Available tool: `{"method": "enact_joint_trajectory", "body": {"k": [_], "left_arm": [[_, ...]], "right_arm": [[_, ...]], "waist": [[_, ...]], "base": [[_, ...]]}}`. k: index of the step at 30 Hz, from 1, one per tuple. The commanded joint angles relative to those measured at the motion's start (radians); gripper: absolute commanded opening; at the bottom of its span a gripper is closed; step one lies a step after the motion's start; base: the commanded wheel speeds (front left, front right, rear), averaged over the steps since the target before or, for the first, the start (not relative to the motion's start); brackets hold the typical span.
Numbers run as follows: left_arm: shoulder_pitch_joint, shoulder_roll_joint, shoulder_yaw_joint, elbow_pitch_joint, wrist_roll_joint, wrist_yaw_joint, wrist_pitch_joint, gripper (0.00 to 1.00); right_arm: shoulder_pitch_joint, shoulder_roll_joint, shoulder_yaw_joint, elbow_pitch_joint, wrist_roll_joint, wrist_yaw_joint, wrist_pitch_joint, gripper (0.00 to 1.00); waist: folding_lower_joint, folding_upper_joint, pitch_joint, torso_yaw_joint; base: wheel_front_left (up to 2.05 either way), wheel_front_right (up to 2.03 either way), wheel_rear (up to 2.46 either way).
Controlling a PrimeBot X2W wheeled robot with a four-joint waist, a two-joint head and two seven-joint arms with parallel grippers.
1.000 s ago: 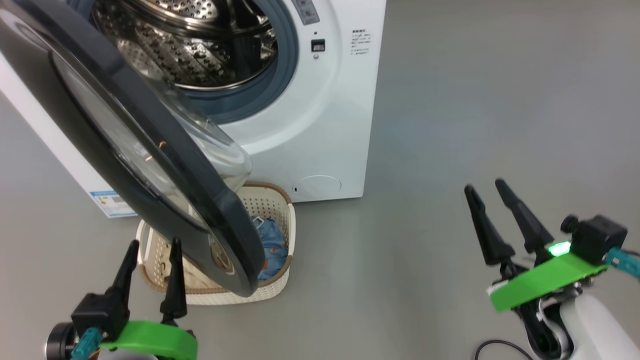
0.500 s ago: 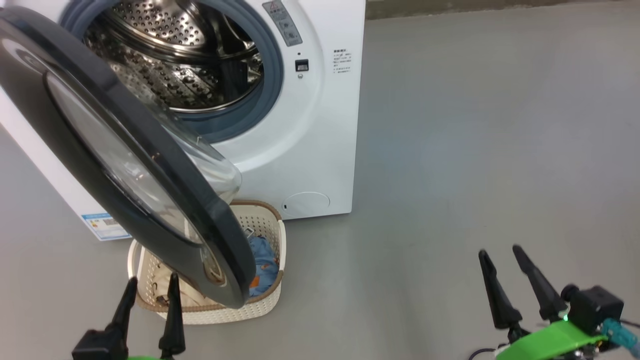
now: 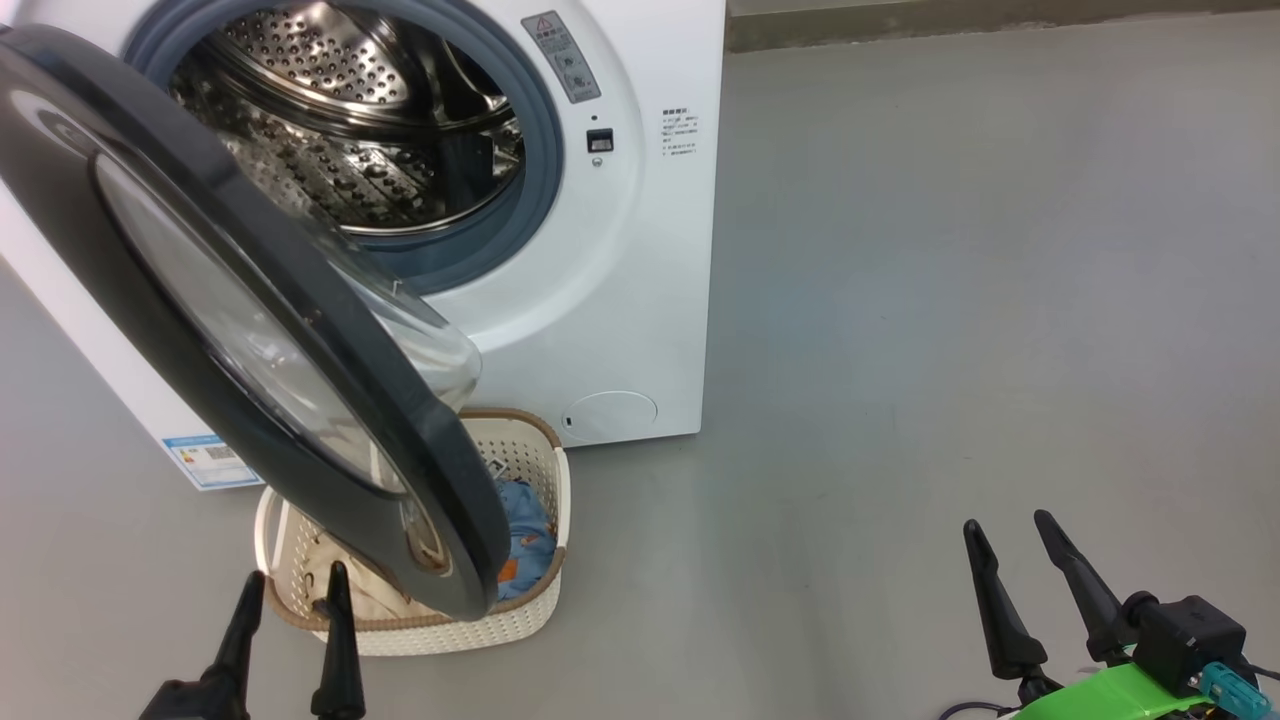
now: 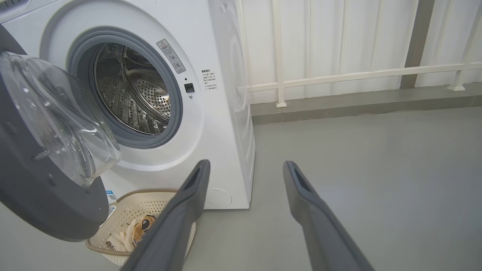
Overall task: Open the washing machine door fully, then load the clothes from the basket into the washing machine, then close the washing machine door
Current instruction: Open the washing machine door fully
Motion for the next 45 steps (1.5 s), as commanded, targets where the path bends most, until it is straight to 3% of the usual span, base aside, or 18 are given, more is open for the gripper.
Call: {"method": "enact_joint_trajectory", "body": {"k": [1,17,18,19,28,39,45], "left_arm": [[-0.008,0.011,0.027,-0.028,0.007,0.003,-0.006,1.00],[-0.012,0.011,0.015,-0.021,0.001,-0.001,-0.006,1.00],[-0.012,0.011,0.012,-0.019,-0.001,-0.003,-0.006,0.26],[-0.011,0.011,0.009,-0.016,-0.001,-0.005,-0.006,0.00],[-0.033,0.011,0.030,-0.049,-0.019,-0.006,-0.006,0.00],[-0.194,0.030,0.051,-0.313,0.044,-0.042,-0.006,0.00],[-0.336,0.028,-0.085,-0.403,0.078,-0.096,0.008,0.00]], "right_arm": [[-0.010,-0.001,0.016,-0.027,-0.016,0.002,-0.012,1.00],[-0.015,0.011,0.004,-0.021,-0.031,0.002,-0.012,1.00],[-0.015,0.012,0.003,-0.021,-0.031,0.002,-0.012,1.00],[-0.015,0.012,0.003,-0.021,-0.031,0.002,-0.012,1.00],[-0.017,0.017,-0.009,-0.024,-0.029,0.002,-0.012,1.00],[-0.018,0.005,-0.017,-0.023,-0.031,0.002,-0.012,1.00],[-0.021,0.005,-0.020,-0.024,-0.036,0.002,-0.012,1.00]], "waist": [[0.0000,-0.0001,0.001,0.002],[0.0000,-0.0001,0.007,0.015],[0.0000,-0.0001,0.007,0.016],[0.0000,-0.0001,0.008,0.016],[0.0000,-0.0001,0.012,0.026],[0.0000,-0.0001,0.009,0.035],[0.0000,-0.0001,0.007,0.027]], "base": [[0.00,0.00,0.00],[0.00,0.00,0.00],[0.00,0.00,0.00],[0.00,0.00,0.00],[0.00,0.00,0.00],[0.00,0.00,0.00],[0.00,0.00,0.00]]}}
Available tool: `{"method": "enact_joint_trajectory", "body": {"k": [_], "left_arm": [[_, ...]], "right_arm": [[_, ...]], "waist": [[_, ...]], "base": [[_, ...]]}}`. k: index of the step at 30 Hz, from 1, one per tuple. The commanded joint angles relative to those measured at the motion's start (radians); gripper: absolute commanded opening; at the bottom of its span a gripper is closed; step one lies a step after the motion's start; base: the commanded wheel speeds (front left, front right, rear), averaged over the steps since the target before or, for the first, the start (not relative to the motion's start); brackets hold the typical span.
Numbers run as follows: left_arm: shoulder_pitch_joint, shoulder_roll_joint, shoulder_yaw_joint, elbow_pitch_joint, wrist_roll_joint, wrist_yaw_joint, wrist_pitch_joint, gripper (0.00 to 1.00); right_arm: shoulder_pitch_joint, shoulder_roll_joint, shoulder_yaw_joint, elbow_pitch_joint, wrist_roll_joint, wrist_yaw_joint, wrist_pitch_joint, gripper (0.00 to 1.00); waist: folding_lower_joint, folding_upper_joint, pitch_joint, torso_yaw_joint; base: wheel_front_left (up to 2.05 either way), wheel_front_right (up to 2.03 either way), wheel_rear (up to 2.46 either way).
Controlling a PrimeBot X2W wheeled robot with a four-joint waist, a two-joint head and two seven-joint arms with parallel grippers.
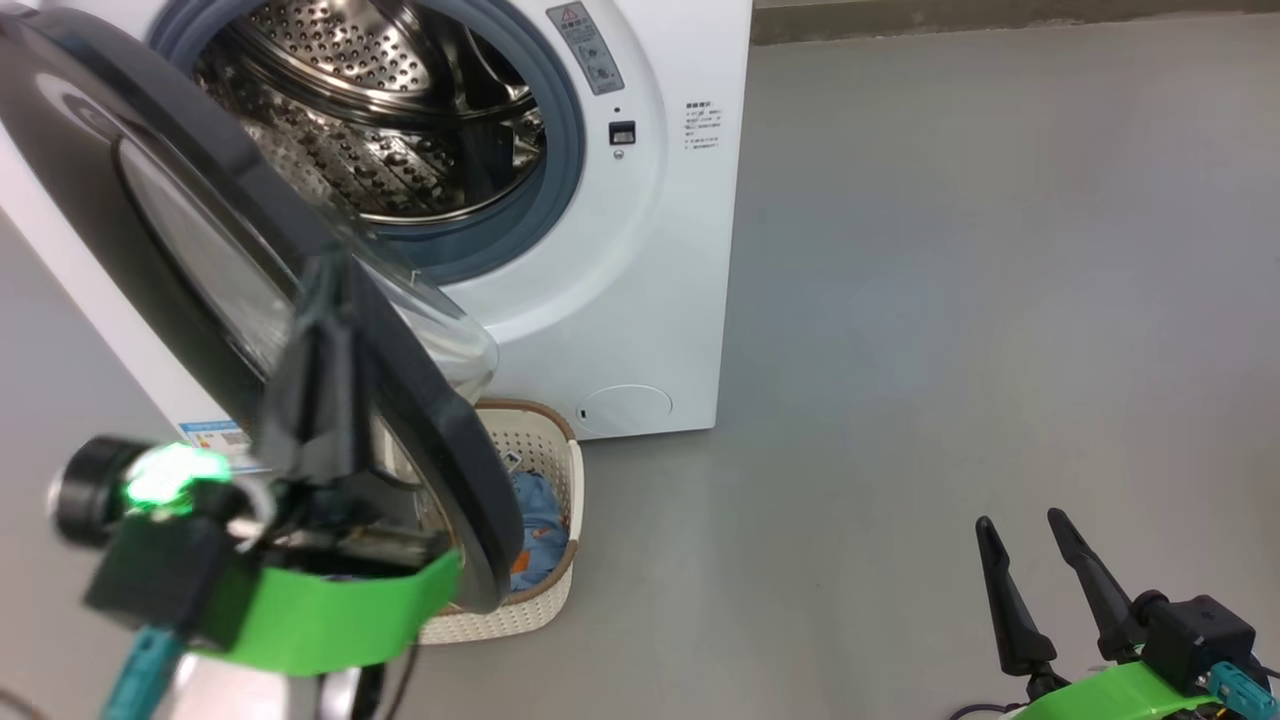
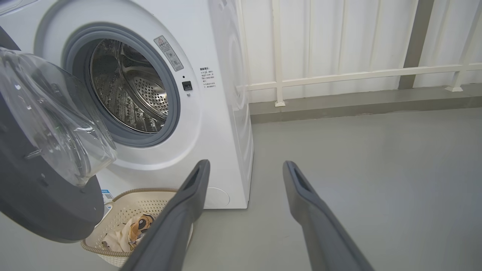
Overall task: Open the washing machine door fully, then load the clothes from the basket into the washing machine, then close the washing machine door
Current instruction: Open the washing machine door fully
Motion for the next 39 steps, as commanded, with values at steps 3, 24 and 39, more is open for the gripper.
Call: {"method": "enact_joint_trajectory", "body": {"k": [3,24,39], "left_arm": [[-0.092,0.008,-0.048,-0.038,-0.005,-0.011,0.026,0.00],[-0.096,-0.001,-0.418,0.214,-0.148,0.088,0.022,0.00],[-0.098,-0.001,-0.395,0.397,-0.201,0.167,0.004,0.00]], "right_arm": [[-0.022,-0.010,0.015,-0.026,-0.005,0.002,-0.012,1.00],[-0.036,-0.013,0.020,-0.019,-0.015,0.002,-0.012,1.00],[-0.036,-0.022,0.022,-0.017,-0.014,0.002,-0.012,1.00]], "waist": [[0.0000,-0.0001,0.001,-0.011],[0.0000,-0.0001,0.017,-0.049],[0.0000,-0.0001,0.030,-0.015]], "base": [[0.00,0.00,0.00],[0.00,0.00,0.00],[0.00,0.00,0.00]]}}
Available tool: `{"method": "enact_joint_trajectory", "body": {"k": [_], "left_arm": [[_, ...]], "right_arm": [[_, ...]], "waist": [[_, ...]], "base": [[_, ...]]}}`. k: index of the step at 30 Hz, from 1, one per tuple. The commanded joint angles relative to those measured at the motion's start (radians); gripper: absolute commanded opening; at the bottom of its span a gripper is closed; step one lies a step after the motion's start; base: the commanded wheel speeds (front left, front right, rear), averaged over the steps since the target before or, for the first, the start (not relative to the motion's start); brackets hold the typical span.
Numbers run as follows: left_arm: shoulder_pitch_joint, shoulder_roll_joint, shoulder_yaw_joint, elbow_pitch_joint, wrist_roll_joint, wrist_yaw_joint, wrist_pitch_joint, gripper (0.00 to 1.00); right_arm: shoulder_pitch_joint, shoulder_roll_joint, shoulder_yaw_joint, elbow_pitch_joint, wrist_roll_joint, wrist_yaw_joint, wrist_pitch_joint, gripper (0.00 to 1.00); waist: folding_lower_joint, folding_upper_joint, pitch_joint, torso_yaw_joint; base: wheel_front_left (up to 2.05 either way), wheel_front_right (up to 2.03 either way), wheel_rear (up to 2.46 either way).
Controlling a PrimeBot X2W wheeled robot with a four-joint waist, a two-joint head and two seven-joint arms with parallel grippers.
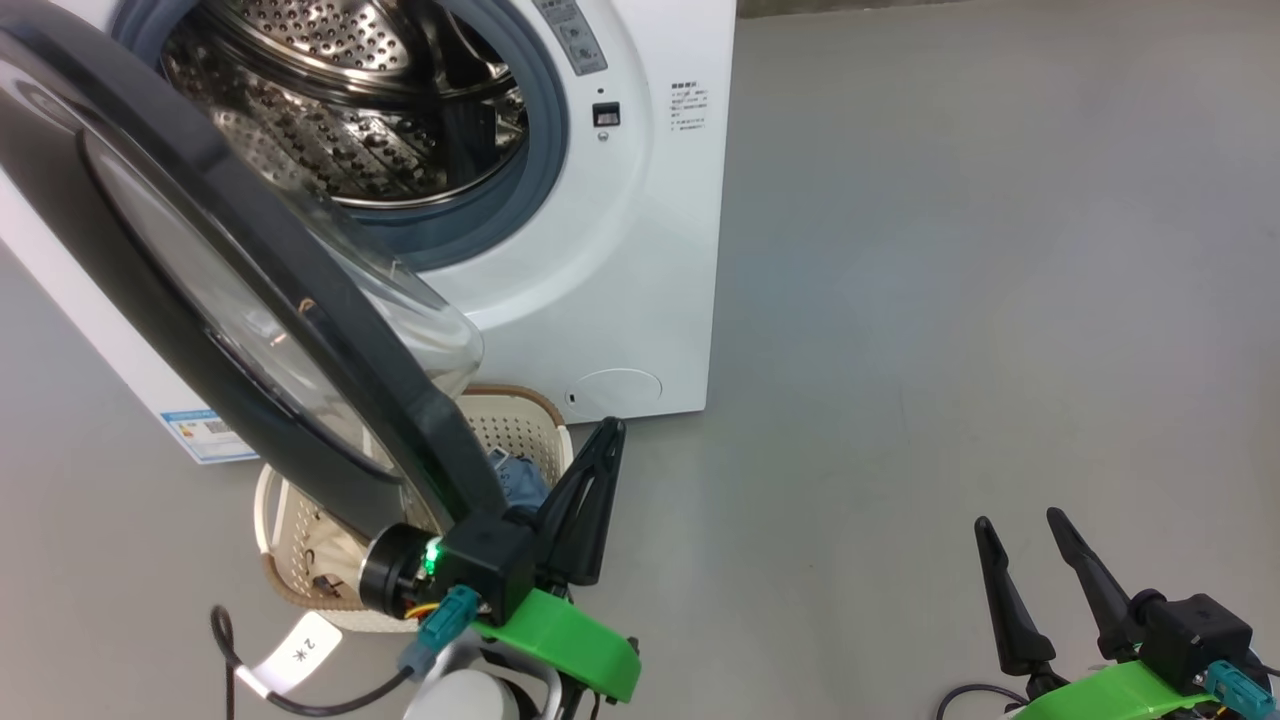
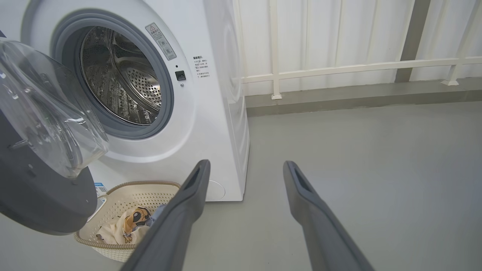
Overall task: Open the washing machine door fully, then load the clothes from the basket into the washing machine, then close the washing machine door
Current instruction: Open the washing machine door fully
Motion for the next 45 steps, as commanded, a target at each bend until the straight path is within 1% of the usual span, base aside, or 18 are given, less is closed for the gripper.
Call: {"method": "enact_joint_trajectory", "body": {"k": [1,14,35,45], "left_arm": [[-0.028,0.005,0.034,-0.019,-0.008,0.004,-0.010,0.00],[-0.078,0.005,0.016,0.041,-0.052,0.038,-0.015,0.00],[-0.093,0.005,0.008,0.107,-0.075,0.065,-0.020,0.00],[-0.086,0.005,0.004,0.118,-0.098,0.078,-0.021,0.00]], "right_arm": [[-0.032,-0.018,0.019,-0.022,-0.005,0.002,-0.012,1.00],[-0.045,-0.022,0.019,-0.020,-0.001,0.002,-0.012,1.00],[-0.060,-0.029,0.017,-0.016,0.003,0.002,-0.012,1.00],[-0.062,-0.030,0.020,-0.012,0.004,0.002,-0.012,1.00]], "waist": [[0.0000,0.0000,0.003,0.003],[0.0000,0.0000,0.029,0.017],[0.0000,0.0000,0.060,0.089],[0.0000,0.0000,0.062,0.110]], "base": [[0.00,0.00,0.00],[0.00,0.00,0.00],[0.00,0.00,0.00],[0.00,0.00,0.00]]}}
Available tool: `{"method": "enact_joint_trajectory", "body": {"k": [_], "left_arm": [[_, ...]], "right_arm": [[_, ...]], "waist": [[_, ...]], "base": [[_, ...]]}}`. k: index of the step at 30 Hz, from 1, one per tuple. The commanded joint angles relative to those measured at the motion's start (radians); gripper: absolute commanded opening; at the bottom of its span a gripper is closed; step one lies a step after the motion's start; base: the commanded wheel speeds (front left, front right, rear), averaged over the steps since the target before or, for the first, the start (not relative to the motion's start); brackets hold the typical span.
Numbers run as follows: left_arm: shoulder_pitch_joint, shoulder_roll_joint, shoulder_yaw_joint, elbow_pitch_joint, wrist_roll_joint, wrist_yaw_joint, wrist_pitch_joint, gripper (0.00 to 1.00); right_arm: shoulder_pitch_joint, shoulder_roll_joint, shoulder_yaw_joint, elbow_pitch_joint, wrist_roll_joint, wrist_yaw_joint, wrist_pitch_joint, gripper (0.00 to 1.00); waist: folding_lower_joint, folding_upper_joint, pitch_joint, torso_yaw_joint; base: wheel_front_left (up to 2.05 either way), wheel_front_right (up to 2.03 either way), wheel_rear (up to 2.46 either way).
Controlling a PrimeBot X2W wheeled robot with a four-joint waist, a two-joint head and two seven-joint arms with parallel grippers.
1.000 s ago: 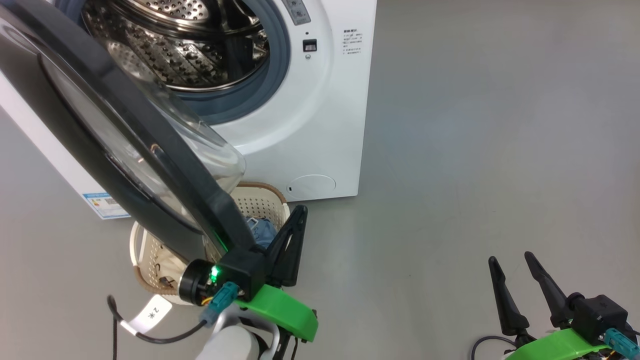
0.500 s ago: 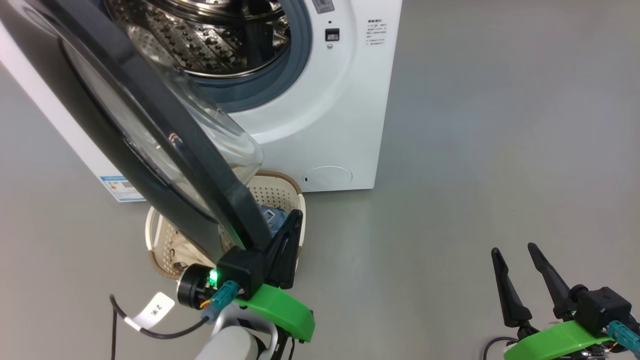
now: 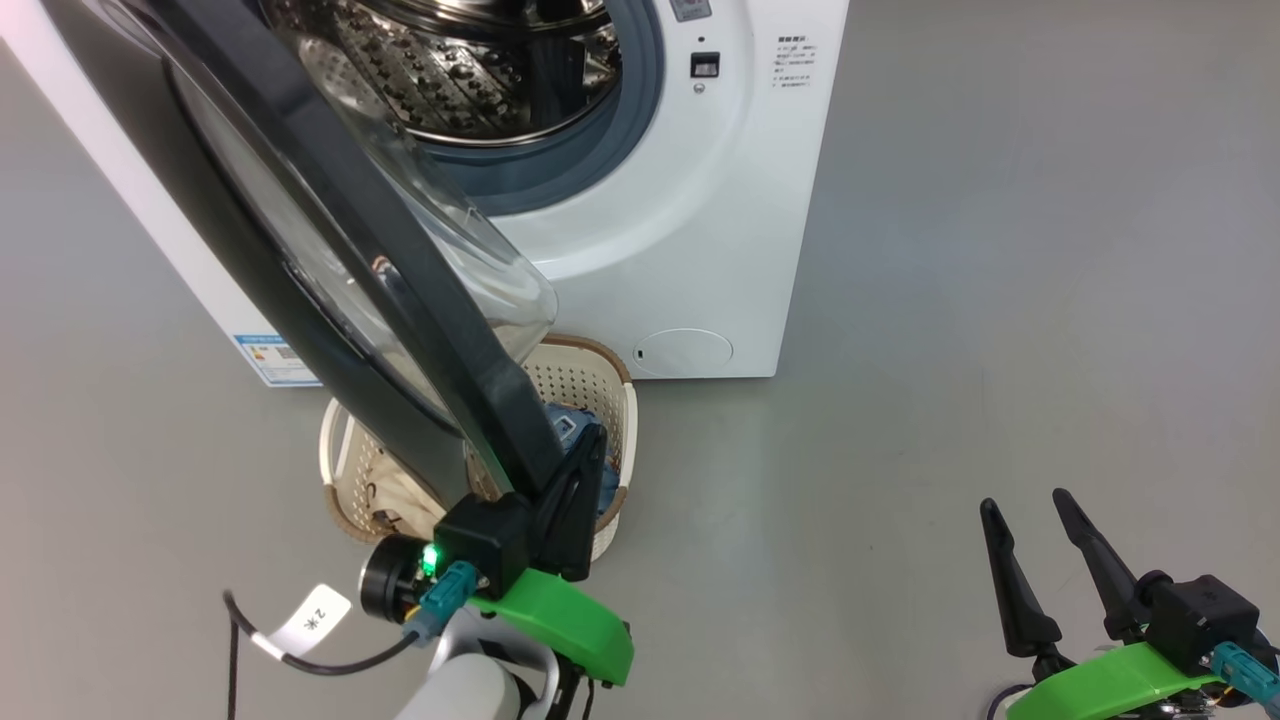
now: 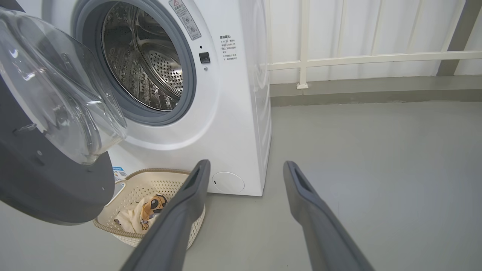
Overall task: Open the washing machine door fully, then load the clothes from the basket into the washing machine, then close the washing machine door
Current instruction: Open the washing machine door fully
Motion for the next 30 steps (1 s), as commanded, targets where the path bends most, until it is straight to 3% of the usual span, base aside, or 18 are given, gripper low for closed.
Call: {"method": "enact_joint_trajectory", "body": {"k": [1,30], "left_arm": [[-0.036,0.008,0.030,-0.014,-0.013,0.010,-0.008,0.00],[0.020,0.012,-0.016,-0.071,-0.047,0.068,0.050,0.00]], "right_arm": [[-0.031,-0.011,0.020,-0.020,0.003,0.002,-0.012,1.00],[-0.025,-0.008,0.035,-0.001,0.017,0.002,-0.012,1.00]], "waist": [[0.0000,-0.0001,0.000,0.003],[0.0000,-0.0001,-0.011,0.055]], "base": [[0.00,0.00,0.00],[0.00,0.00,0.00]]}}
